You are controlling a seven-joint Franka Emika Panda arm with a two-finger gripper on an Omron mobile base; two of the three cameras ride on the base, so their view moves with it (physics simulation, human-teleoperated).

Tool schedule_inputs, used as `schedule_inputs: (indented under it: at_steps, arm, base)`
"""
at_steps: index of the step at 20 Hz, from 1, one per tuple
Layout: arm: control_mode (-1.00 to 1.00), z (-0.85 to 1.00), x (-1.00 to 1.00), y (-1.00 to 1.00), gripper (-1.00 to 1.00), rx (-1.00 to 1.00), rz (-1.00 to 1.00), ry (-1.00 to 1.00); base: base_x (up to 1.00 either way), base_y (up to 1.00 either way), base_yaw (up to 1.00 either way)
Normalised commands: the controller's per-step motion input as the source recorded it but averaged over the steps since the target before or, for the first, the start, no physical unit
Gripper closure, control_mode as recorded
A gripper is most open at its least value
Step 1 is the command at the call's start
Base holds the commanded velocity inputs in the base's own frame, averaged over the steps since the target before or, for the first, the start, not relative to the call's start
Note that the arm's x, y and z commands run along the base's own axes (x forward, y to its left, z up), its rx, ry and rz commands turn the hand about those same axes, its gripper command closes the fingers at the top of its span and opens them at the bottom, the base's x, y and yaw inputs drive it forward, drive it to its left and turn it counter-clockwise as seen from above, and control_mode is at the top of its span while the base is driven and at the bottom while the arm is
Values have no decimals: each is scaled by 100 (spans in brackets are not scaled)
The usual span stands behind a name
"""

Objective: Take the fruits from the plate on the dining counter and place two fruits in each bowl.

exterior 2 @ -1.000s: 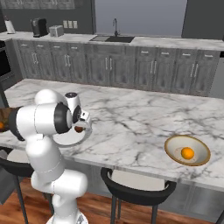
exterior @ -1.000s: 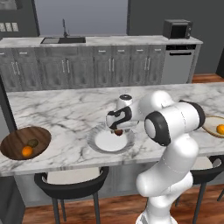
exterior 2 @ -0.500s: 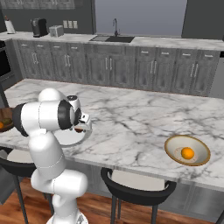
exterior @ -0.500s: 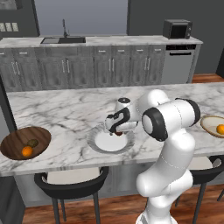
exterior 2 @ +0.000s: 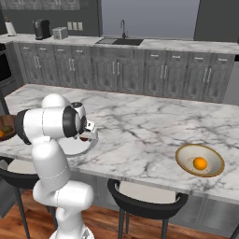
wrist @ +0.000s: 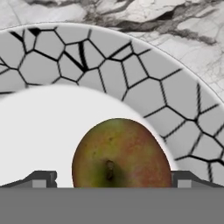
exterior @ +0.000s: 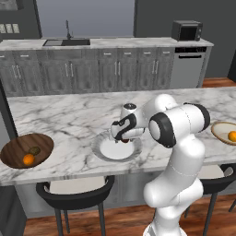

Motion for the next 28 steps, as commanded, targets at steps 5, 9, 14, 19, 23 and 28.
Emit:
schedule_inputs:
  at_steps: [5, 9, 14, 19, 23, 28]
  arm:
    - [-100, 0, 2, 0, -100, 0, 0, 0]
    - [-100, 0, 0, 0, 100, 0, 0, 0]
    - [-100, 0, 0, 0, 100, 0, 0, 0]
    - [-100, 0, 0, 0, 100, 0, 0, 0]
    - [-100, 23, -34, -14, 100, 0, -3, -6]
    - [-100, 91, -72, -34, 100, 0, -13, -16]
  base:
    - [0, 0, 0]
    - [0, 0, 0]
    - [0, 0, 0]
    - [0, 0, 0]
    - [0, 0, 0]
    - [0, 0, 0]
